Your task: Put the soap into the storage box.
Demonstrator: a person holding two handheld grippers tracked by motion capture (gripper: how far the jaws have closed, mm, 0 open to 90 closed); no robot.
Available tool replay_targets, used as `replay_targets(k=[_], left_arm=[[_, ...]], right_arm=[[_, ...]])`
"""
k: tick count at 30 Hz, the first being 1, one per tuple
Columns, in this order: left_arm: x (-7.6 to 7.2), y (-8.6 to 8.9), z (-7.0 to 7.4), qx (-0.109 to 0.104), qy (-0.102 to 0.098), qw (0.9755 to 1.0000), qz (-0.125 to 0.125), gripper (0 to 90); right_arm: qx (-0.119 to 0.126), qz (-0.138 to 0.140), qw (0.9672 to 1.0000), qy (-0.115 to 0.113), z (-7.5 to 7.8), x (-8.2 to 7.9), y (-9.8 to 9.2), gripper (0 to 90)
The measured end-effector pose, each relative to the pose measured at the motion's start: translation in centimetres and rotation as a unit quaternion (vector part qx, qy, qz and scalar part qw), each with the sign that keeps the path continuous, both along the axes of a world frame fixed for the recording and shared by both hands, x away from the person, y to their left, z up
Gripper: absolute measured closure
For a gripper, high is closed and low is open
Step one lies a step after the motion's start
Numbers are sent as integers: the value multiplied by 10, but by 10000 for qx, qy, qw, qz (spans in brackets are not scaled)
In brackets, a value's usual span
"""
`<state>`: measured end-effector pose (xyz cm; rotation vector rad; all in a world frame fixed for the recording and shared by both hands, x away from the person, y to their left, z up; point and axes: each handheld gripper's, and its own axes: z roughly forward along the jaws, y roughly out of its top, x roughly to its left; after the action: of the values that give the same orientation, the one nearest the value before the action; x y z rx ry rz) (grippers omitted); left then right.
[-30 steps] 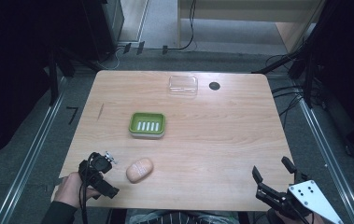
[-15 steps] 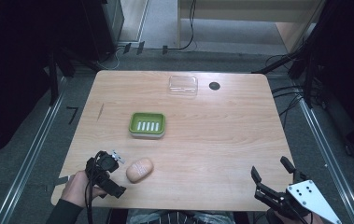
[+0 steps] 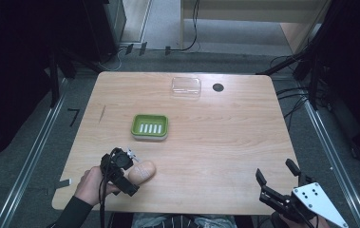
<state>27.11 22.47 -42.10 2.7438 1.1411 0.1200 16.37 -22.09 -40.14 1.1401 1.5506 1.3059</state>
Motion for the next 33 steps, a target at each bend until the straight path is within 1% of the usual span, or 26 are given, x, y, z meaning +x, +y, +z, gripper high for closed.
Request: replay_targets(k=[2,5,7,8,14,21,23,27,29,30,33], left_arm=[[3,-1,1,-60,28,10000,-22,0],[7,-6,2,-58,9,9999,-90,0],[9,-8,1,-60,-2,9999,-86,0],[11,-9,1,-33,11,9999,-121,0],[15,-14,-2,9,27,9999,-139,0],[27,-25,-6,54,44,9997,-233,0],[31,-28,-8,84,95,9995,-276,0],[38,-33,-14,121,134,9994,-298,0],[39,-34,-15,150,145,9993,-314,0],[42,-37,-20,151,161,9992,-328,0],[42,-37,-25,212,147,9990,-378,0]], right_arm=[[-5,-4,10000,-6,0,0,0,133],[4,-5,10000,-16,0,0,0,132],[-16,2,10000,-27,0,0,0,132],[-22,14,10000,-23,1,0,1,132],[-41,31,10000,-35,1,0,1,133],[-17,23,10000,-27,1,0,2,133],[-35,29,10000,-18,1,0,2,132],[-12,41,10000,-32,1,0,2,132],[-31,44,10000,-33,1,0,2,132],[-25,41,10000,-33,1,0,2,132],[0,37,10000,-19,1,1,2,132]])
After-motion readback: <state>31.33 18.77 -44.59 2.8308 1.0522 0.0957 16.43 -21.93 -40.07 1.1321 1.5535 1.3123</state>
